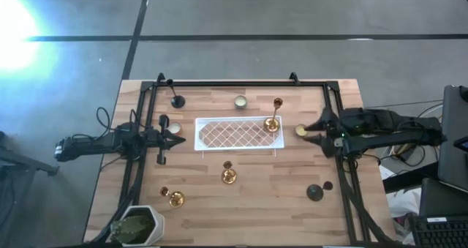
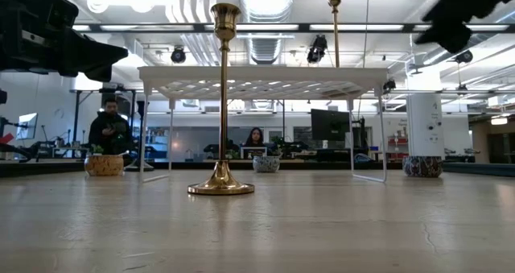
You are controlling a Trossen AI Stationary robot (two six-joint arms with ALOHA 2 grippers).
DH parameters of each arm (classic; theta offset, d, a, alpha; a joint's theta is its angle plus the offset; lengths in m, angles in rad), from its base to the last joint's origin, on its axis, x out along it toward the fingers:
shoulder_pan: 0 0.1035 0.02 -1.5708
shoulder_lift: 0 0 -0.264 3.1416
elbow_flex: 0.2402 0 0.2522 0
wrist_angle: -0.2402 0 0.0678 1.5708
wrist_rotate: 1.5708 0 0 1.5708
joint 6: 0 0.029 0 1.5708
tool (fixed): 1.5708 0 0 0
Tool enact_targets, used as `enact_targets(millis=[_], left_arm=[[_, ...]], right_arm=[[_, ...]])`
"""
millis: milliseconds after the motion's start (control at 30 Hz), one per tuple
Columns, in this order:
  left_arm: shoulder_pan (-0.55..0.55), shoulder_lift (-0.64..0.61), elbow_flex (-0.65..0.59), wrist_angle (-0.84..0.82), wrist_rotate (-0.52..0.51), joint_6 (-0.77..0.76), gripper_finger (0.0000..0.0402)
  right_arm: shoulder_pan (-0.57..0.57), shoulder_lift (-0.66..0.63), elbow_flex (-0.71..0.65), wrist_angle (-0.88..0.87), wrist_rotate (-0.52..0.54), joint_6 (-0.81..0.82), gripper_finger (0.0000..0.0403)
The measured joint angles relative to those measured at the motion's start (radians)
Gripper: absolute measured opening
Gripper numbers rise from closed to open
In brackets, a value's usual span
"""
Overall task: Pick & Place candle stick holders
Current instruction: Put the bottom black candle holder on the shelf
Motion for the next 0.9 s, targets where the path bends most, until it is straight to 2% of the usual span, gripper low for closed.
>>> enact_targets(millis=[167, 567, 733, 900], left_arm=[[0.0, 0.0, 0.0, 0.0, 0.0, 0.0, 0.0014], [0.0, 0.0, 0.0, 0.0, 0.0, 0.0, 0.0014], [0.0, 0.0, 0.0, 0.0, 0.0, 0.0, 0.0014], [0.0, 0.0, 0.0, 0.0, 0.0, 0.0, 0.0014]], right_arm=[[0.055, 0.004, 0.0, -0.212, -0.002, 0.138, 0.0183], [0.328, 0.043, 0.0, -0.451, -0.023, 0.515, 0.0141], [0.431, 0.086, 0.005, -0.45, -0.02, 0.595, 0.0128], [0.526, 0.141, 0.017, -0.448, -0.032, 0.754, 0.0114]])
